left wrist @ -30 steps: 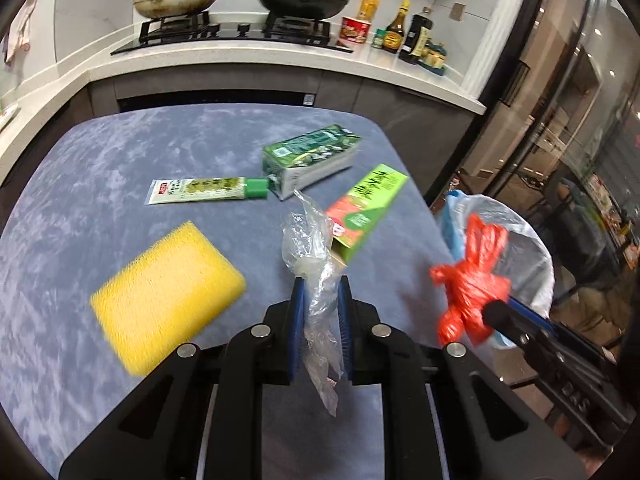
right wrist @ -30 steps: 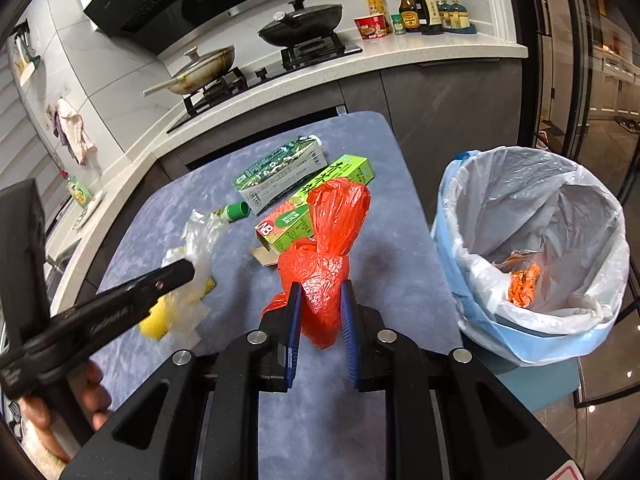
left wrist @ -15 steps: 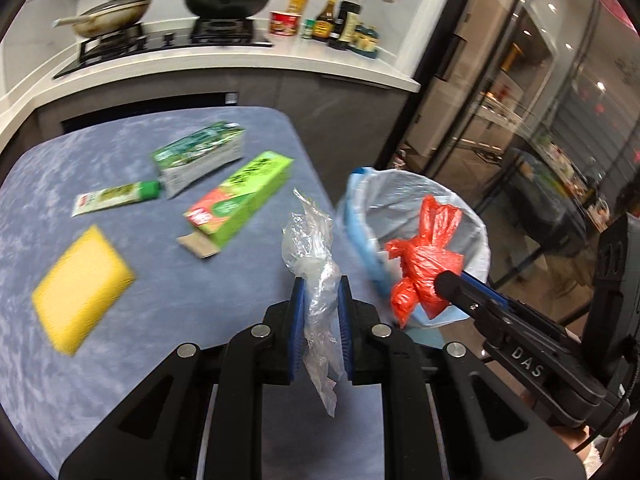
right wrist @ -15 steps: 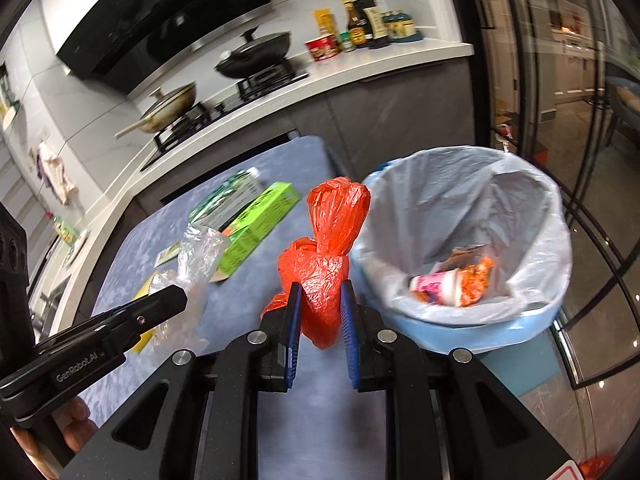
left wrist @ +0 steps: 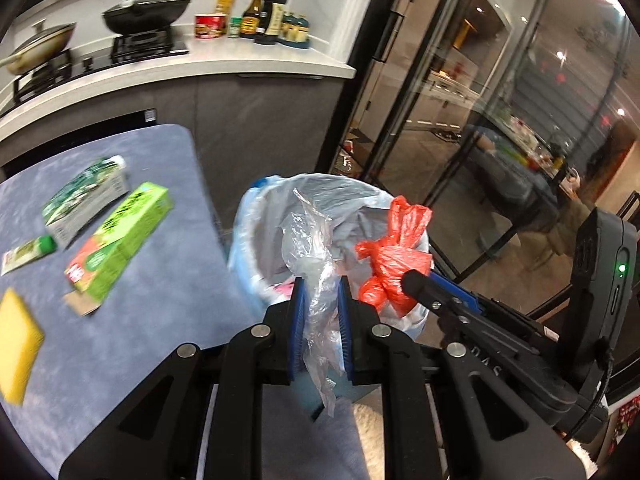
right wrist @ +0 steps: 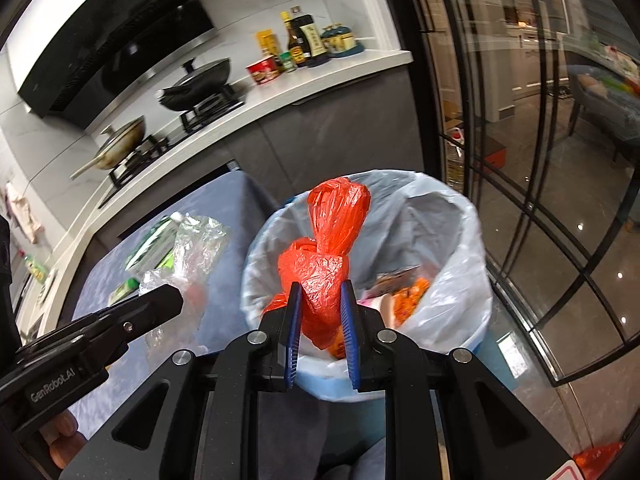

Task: Collect trash
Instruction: 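Carry both plastic bags over the bin and open both tools to drop them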

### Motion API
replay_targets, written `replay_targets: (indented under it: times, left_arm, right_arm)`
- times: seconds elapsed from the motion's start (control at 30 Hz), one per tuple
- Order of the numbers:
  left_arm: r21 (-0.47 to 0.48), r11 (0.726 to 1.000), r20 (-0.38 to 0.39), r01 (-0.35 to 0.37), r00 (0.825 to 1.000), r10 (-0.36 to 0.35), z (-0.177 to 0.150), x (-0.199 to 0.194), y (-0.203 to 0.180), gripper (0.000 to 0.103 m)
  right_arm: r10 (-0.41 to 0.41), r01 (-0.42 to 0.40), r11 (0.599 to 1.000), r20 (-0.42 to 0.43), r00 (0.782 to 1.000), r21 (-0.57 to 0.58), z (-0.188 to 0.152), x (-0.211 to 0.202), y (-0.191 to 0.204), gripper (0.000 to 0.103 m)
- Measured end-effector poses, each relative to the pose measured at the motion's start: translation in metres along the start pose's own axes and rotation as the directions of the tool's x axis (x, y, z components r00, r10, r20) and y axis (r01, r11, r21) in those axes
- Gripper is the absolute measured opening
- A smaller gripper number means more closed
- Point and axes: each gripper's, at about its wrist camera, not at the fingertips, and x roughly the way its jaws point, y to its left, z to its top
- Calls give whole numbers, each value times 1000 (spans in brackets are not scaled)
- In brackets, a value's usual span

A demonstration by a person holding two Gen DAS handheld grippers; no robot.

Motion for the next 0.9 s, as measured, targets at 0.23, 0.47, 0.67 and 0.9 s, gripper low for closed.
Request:
replay_targets:
  times: [0.23, 0.47, 0.67, 0.9]
  left_arm:
    - [23, 999, -36, 24, 999, -23, 16, 41, -16, 15]
    - [33, 999, -60, 28, 998, -26, 22, 69, -20, 16]
    - [14, 999, -75, 47, 996, -45, 20, 82, -15, 37]
    - [-20, 1000, -51, 20, 998, -21, 19, 75, -4, 62]
  right_arm:
    - [-36, 36, 999, -7, 999, 14, 11, 20, -18, 19]
    - [-62, 63, 998, -23, 998, 30, 15, 34, -31, 22]
    - [-72, 73, 997, -27, 997, 39, 18, 39, -38, 23]
    - [-83, 84, 995, -20, 996, 47, 17, 35, -38, 25]
